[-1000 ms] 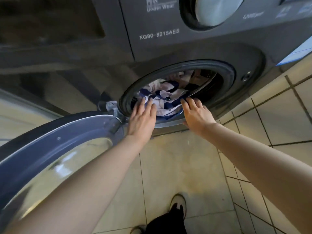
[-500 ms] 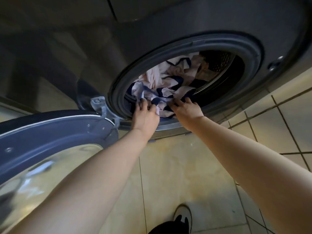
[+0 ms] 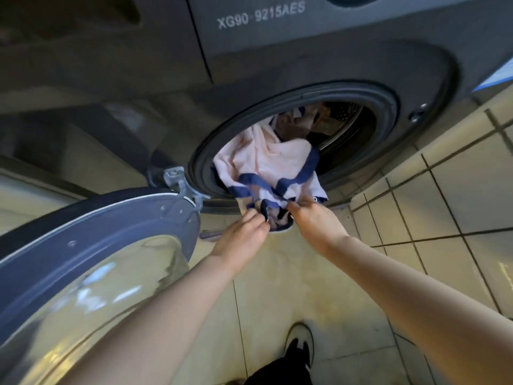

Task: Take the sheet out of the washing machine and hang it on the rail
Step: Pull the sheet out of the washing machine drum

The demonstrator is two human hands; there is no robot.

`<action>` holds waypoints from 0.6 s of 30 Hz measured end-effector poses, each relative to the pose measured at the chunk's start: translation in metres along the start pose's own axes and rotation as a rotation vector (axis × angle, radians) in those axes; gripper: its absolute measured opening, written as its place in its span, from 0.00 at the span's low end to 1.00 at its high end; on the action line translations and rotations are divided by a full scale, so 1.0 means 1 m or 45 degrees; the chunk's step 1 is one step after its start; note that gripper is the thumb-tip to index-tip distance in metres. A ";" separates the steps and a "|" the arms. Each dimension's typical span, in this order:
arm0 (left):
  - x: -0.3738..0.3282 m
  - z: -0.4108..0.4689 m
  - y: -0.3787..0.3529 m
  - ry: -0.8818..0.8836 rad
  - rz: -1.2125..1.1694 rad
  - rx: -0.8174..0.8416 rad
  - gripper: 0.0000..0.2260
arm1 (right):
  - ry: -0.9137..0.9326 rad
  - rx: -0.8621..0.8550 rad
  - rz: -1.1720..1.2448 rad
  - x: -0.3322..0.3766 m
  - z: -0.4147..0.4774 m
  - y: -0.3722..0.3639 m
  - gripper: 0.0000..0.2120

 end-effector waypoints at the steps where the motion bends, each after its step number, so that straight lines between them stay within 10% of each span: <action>1: -0.006 -0.010 -0.003 -0.005 -0.027 0.012 0.12 | 0.011 0.012 0.011 0.002 -0.010 -0.006 0.15; 11: 0.007 -0.045 0.009 0.214 -0.428 -0.074 0.15 | -0.273 -0.136 0.603 -0.027 -0.027 0.010 0.08; 18: 0.013 -0.045 0.001 0.247 -0.559 -0.221 0.09 | -0.138 0.094 0.271 -0.020 0.030 0.005 0.42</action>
Point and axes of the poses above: each hand's wrist, its own z-axis towards the middle knuckle, its own y-axis out of the back of the hand, x = y × z, the point moved 7 cm from there along z, towards the middle knuckle, and after that the axes turned 13 degrees about x, right-handed, at the moved point
